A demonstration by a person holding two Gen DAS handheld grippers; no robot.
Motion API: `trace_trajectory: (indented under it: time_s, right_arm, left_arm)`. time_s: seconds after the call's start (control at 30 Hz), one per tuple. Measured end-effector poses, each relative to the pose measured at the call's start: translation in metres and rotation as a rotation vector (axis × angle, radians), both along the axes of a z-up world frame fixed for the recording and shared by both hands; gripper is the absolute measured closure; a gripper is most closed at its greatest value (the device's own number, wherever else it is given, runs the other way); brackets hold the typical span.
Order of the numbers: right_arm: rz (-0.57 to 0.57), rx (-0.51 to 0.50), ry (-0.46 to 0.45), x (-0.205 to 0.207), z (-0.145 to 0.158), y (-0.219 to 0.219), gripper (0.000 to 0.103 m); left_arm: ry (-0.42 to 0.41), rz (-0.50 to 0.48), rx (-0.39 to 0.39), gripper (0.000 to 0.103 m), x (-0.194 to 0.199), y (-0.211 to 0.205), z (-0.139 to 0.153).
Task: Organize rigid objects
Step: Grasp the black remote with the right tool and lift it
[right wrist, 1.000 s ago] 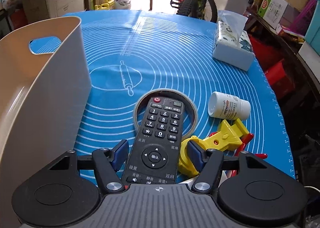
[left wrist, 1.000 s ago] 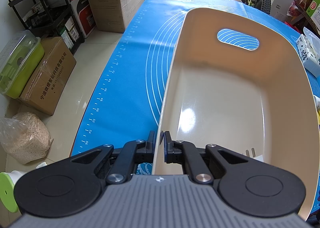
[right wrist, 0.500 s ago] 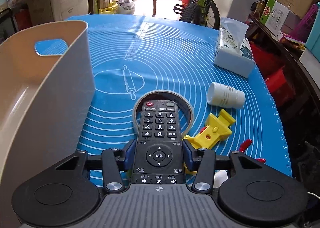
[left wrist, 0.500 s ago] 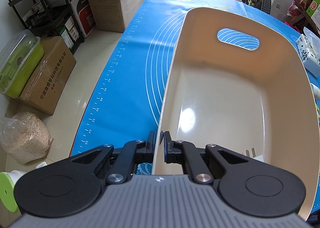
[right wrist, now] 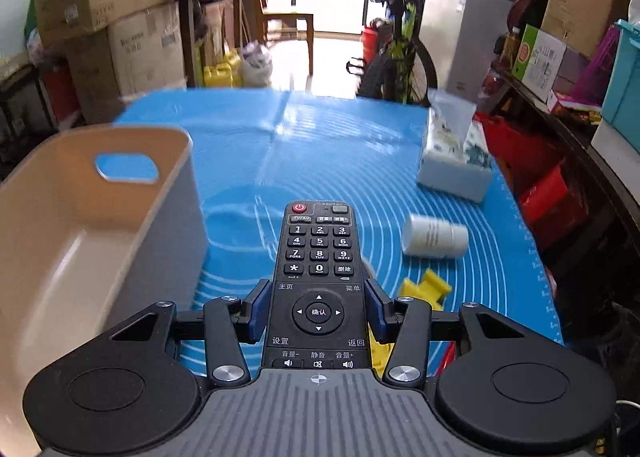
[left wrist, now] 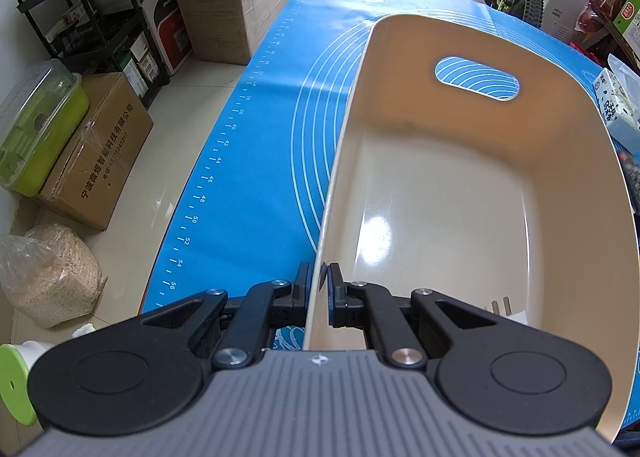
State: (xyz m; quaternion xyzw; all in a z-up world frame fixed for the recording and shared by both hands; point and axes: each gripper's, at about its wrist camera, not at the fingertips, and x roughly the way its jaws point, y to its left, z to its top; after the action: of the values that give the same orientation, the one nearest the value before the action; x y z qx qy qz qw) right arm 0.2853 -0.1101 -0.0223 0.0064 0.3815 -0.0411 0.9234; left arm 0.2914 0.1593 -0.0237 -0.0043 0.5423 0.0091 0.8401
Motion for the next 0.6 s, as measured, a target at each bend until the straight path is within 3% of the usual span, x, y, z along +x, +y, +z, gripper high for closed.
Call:
trace_trajectory:
  time_s: [0.4,0.6]
  right_arm:
    - [0.136,0.039,-0.116,-0.007,0.047,0.044,0.049]
    - [0.207,0.049,-0.106,0.0,0.043,0.078,0.049]
  left_arm:
    - [0.0,-0.001,0.003,0.093,0.0,-0.001,0.0]
    - [0.001,0.0,0.001,0.094,0.0,-0.001,0.0]
